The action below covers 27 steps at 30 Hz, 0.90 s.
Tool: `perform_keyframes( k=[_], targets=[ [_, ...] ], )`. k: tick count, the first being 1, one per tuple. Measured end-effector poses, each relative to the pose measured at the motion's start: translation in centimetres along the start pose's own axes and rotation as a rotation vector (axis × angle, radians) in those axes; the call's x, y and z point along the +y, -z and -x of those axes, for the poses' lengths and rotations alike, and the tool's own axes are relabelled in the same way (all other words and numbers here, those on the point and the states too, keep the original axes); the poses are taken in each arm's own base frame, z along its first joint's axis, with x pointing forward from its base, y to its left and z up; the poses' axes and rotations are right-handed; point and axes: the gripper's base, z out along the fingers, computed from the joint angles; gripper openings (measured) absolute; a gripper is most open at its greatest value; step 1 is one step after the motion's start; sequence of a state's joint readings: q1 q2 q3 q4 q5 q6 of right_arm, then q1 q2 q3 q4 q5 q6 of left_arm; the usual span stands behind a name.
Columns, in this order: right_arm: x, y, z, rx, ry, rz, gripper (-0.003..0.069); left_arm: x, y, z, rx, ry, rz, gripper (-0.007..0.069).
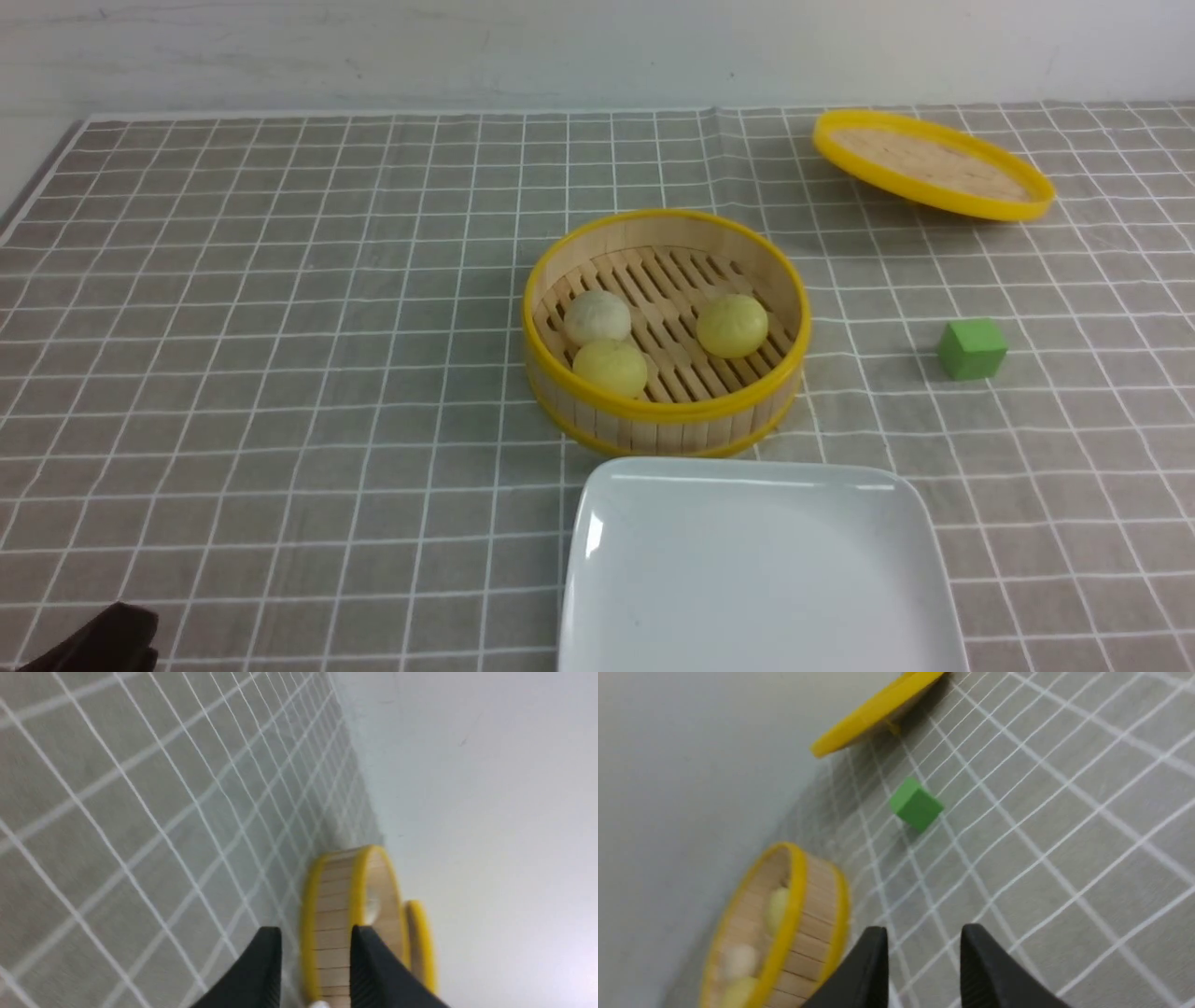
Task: Put the steamed buns into the plate on the grey tablecloth.
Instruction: 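Reach into the bamboo steamer and grasp a bun with the left gripper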
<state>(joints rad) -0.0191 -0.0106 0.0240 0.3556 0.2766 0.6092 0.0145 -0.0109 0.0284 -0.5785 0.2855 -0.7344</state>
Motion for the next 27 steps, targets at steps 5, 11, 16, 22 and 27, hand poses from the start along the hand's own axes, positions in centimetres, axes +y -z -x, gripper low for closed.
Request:
perform_keyframes(
  k=[5,11,16,22,27],
  targets=[
    [0.2,0.0,-0.1,0.011,-0.144,0.023,0.0239,-0.2,0.0,0.0,0.002,0.090,-0.019,0.0241],
    [1.7,0.6,0.7,0.009,-0.123,0.061,0.0232,-0.8,0.3,-0.2,0.042,-0.098,0.004,0.0209],
    [7.9,3.1,5.0,-0.086,0.266,0.130,0.0146,-6.0,1.9,0.6,0.107,-0.395,0.022,0.0082],
    [11.1,1.5,7.5,0.183,0.597,-0.116,0.0022,-11.2,0.4,2.6,0.270,-0.622,0.275,0.0002],
    [9.7,-3.8,6.9,0.711,0.615,-0.423,-0.0007,-14.0,-4.6,4.5,0.602,-0.821,0.581,0.0002]
  ],
)
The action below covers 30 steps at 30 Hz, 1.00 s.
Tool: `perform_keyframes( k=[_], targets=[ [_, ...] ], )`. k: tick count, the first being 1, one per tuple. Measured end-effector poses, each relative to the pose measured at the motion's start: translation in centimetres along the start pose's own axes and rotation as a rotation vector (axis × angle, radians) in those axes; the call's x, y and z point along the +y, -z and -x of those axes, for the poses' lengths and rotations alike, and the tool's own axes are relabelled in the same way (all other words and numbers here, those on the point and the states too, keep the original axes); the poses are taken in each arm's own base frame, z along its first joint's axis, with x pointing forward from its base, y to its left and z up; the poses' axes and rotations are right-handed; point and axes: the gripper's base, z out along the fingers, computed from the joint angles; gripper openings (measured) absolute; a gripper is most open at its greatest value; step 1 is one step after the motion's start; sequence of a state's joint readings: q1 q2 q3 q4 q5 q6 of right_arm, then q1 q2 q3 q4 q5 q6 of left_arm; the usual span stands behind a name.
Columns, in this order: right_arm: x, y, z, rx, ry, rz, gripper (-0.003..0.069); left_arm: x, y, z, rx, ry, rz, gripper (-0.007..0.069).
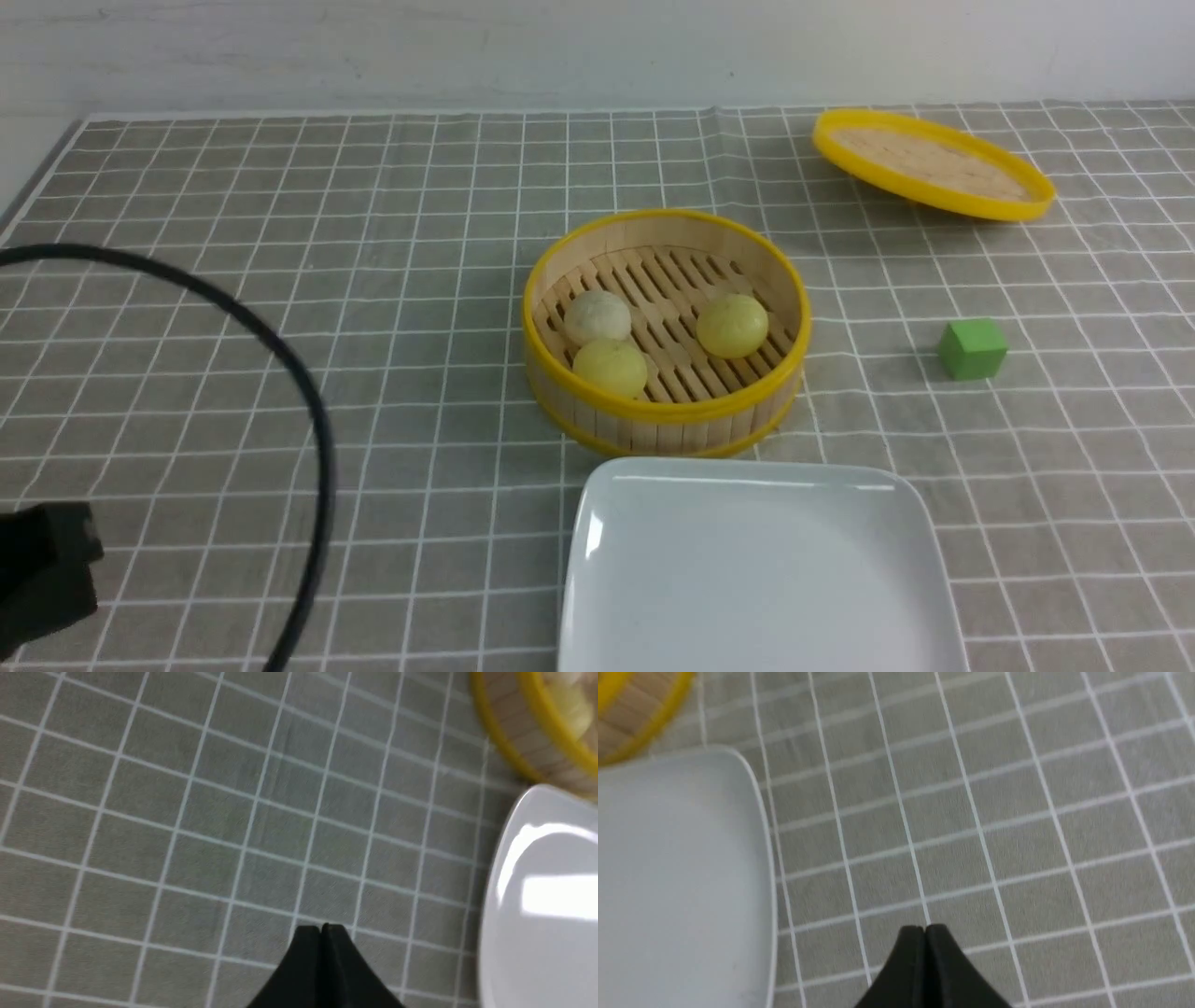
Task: Put the steamed buns into the plate on the grey tablecloth.
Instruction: 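Reach into the bamboo steamer and grasp a bun with the left gripper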
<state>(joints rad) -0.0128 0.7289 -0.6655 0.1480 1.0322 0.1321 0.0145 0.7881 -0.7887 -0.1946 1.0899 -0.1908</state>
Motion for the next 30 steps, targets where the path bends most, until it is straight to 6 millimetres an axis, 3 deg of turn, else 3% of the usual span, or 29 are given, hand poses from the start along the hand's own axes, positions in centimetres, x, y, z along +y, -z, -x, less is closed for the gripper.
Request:
perform_keyframes(
  k=[3,5,6,9,12,18,20,24,30],
  targets=[
    [0.4,-2.1,0.9,0.144,0.025,0.029,-0.0007,-0.9,-1.4,2.4,0.111,-0.088,-0.024,0.0002],
    [1.1,-3.5,1.4,0.217,0.047,0.102,-0.0006,-2.3,-2.5,4.0,0.158,-0.130,-0.132,0.0002],
    [1.1,-3.7,1.4,0.227,0.058,0.109,-0.0006,-2.5,-2.6,4.1,0.161,-0.134,-0.144,0.0002],
    [2.4,-4.9,1.9,0.273,0.097,0.259,-0.0001,-5.8,-4.0,5.2,0.182,-0.194,-0.342,0.0015],
    [3.2,-5.4,2.2,0.285,0.118,0.360,0.0000,-8.3,-5.6,5.4,0.196,-0.241,-0.397,0.0041],
    [5.0,-6.1,2.2,0.343,0.177,0.501,0.0003,-12.5,-9.4,6.3,0.298,-0.280,-0.360,0.0118],
    [6.1,-6.3,2.1,0.379,0.244,0.524,0.0005,-14.3,-10.8,7.5,0.303,-0.309,-0.330,0.0164],
    [7.5,-6.9,1.4,0.443,0.374,0.512,0.0008,-17.6,-13.4,9.5,0.296,-0.351,-0.277,0.0260],
    [7.8,-7.6,1.1,0.439,0.430,0.450,0.0011,-21.5,-17.4,10.5,0.334,-0.422,-0.177,0.0330]
  ],
)
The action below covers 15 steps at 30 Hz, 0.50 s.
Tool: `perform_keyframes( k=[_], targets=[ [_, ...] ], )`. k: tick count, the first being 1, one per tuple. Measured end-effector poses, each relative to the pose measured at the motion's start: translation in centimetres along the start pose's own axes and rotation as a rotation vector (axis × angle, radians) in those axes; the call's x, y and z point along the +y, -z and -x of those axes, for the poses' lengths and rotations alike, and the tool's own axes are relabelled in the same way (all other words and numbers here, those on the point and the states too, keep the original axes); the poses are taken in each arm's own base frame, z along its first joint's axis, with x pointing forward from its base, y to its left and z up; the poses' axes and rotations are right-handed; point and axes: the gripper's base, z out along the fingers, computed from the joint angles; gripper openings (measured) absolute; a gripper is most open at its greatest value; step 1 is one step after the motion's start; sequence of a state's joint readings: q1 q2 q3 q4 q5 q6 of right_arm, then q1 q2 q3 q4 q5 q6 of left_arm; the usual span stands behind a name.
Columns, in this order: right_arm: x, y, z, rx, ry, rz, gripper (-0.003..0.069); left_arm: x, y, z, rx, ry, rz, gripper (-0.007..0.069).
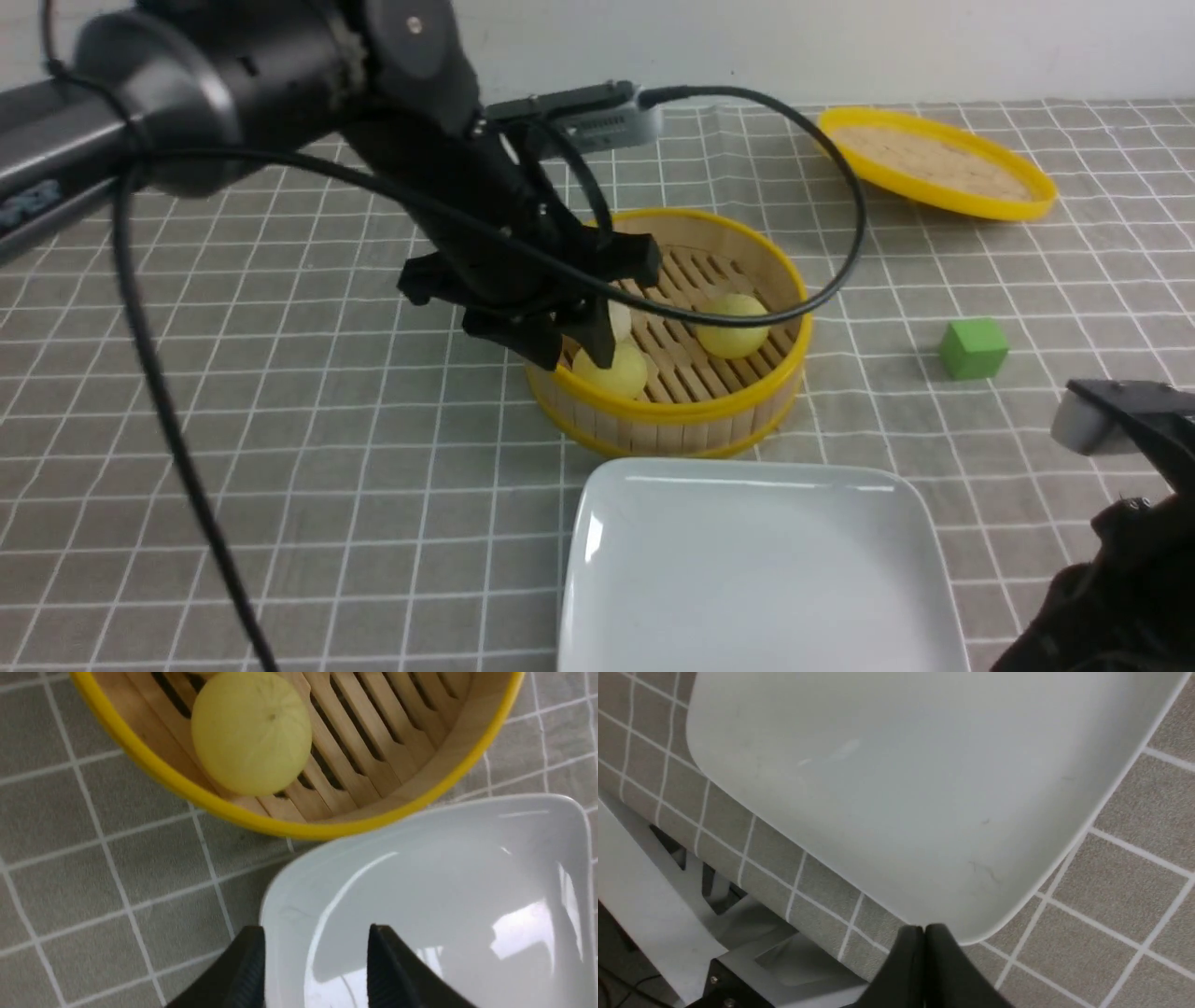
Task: Put the steamed buns into the plate on the grey tablecloth.
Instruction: 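Reach into the bamboo steamer and grasp a bun with the left gripper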
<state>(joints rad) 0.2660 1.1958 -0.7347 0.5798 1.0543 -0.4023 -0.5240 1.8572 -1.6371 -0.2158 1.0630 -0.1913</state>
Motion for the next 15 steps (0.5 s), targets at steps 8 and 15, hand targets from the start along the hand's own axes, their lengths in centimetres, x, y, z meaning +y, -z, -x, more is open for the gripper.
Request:
perform_keyframes(
  k=[8,15],
  targets=[
    [-0.1,0.0,0.1,-0.014,-0.006,-0.017,0.0022,-0.4,-3.8,2.8,-0.011,-0.015,0.091,0.0338],
    [0.0,0.0,0.2,-0.021,-0.015,-0.003,0.0029,0.0,-6.6,3.3,-0.006,-0.009,0.105,0.0338]
  ],
)
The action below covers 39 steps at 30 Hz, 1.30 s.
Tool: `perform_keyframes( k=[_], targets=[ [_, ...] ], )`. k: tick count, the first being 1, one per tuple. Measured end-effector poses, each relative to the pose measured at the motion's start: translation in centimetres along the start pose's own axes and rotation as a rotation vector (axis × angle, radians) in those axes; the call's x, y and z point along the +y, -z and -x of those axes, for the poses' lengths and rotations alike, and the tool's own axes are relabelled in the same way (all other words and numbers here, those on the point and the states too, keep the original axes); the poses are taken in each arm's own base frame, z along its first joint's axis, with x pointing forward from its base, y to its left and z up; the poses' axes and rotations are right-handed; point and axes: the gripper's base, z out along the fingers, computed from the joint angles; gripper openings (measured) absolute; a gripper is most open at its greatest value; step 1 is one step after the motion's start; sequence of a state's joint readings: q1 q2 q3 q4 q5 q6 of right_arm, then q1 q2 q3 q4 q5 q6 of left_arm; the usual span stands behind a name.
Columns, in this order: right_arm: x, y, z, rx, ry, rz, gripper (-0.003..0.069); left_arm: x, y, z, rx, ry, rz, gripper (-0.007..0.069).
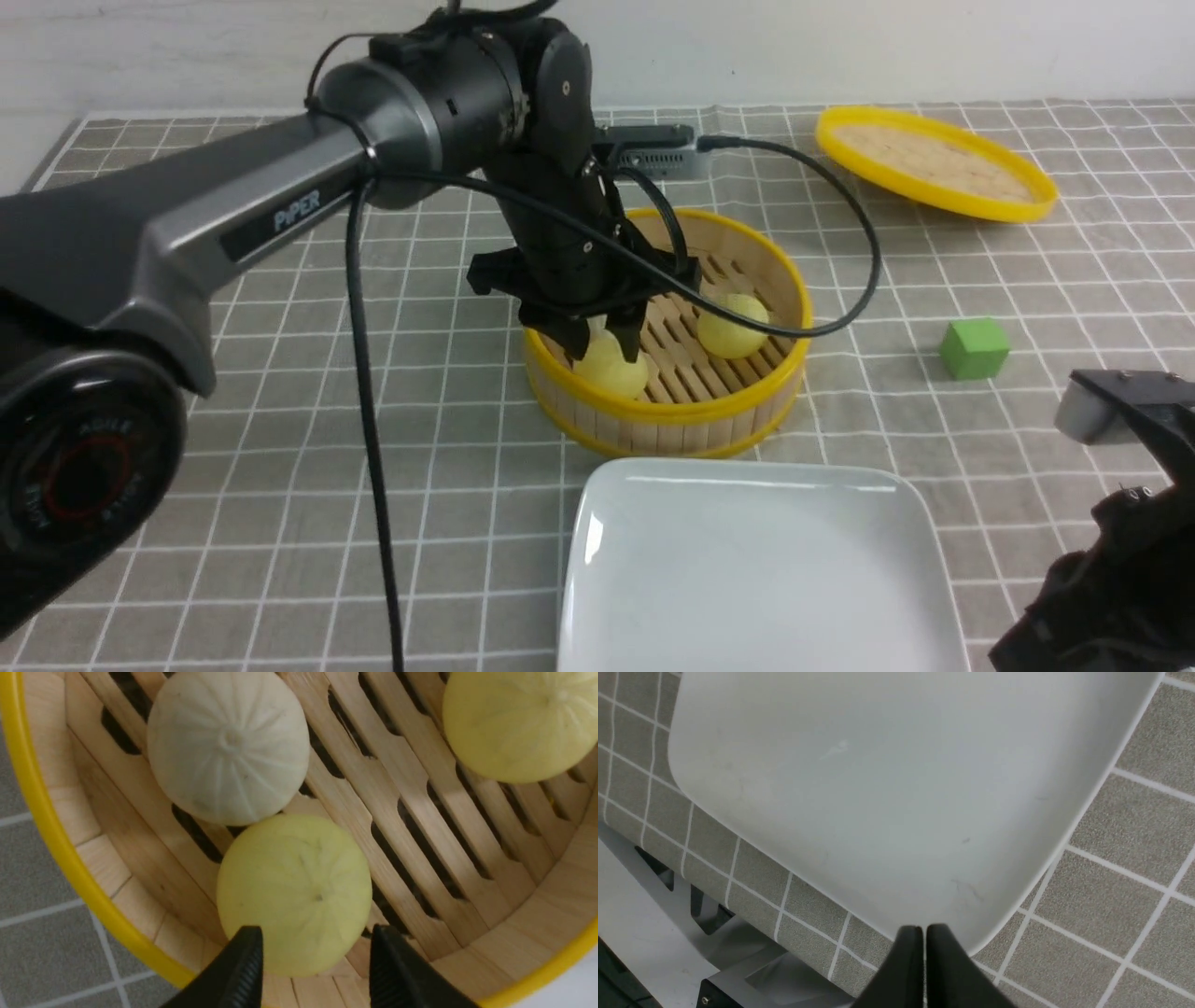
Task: Put the steamed buns into the plate on the grey tablecloth.
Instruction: 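Reach into the bamboo steamer and grasp a bun with the left gripper, then carry the bun from the bamboo steamer to the plate with the left gripper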
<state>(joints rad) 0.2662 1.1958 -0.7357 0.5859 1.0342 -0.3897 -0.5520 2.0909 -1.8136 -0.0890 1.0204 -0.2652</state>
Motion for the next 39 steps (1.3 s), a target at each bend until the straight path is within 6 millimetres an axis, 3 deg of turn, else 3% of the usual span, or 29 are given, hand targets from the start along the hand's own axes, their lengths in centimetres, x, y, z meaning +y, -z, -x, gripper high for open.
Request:
perform_keyframes(
  k=[8,10,11,13,14,19,22,23,24,25,27,31,34,39],
  targets=[
    [0.0,0.0,0.0,-0.003,-0.003,0.005,0.0039,0.3,-2.4,0.1,0.010,-0.008,0.023,0.0321],
    [0.0,0.0,0.0,-0.004,-0.003,0.005,0.0044,0.4,-2.5,0.2,0.006,-0.011,0.034,0.0232],
    [0.0,0.0,0.0,-0.004,-0.003,0.005,0.0045,0.4,-2.5,0.2,0.005,-0.011,0.037,0.0222],
    [0.0,0.0,0.0,-0.004,-0.003,0.005,0.0050,0.5,-2.4,0.2,-0.003,-0.019,0.051,0.0083],
    [0.0,0.0,0.0,-0.003,-0.003,0.005,0.0052,0.5,-2.3,0.2,-0.002,-0.021,0.054,0.0054],
    [0.0,0.0,0.0,-0.003,-0.003,0.005,0.0057,0.0,-0.5,0.0,0.001,-0.028,0.053,0.0020],
    [0.0,0.0,0.0,-0.003,-0.003,0.005,0.0062,-1.4,4.3,-0.6,-0.053,-0.064,0.024,0.0020],
    [0.0,0.0,0.0,-0.003,-0.003,0.005,0.0064,-2.1,6.8,-1.0,-0.088,-0.086,0.008,0.0020],
    [0.0,0.0,0.0,-0.003,-0.003,0.005,0.0064,-2.3,7.2,-1.1,-0.096,-0.089,0.004,0.0020],
    [0.0,0.0,0.0,-0.003,-0.003,0.005,0.0067,-3.3,11.1,-1.9,-0.169,-0.127,-0.022,0.0020],
    [0.0,0.0,0.0,-0.003,-0.001,0.005,0.0071,-4.4,15.0,-3.4,-0.227,-0.176,-0.038,0.0020],
    [0.0,0.0,0.0,-0.004,-0.001,0.005,0.0076,-6.3,18.7,-7.2,-0.225,-0.277,-0.035,0.0020],
    [0.0,0.0,0.0,-0.004,-0.001,0.005,0.0080,-8.0,18.1,-10.4,-0.163,-0.343,-0.028,0.0022],
    [0.0,0.0,0.0,-0.004,-0.002,0.005,0.0087,-9.8,12.9,-14.7,-0.070,-0.366,-0.015,0.0022]
  ],
)
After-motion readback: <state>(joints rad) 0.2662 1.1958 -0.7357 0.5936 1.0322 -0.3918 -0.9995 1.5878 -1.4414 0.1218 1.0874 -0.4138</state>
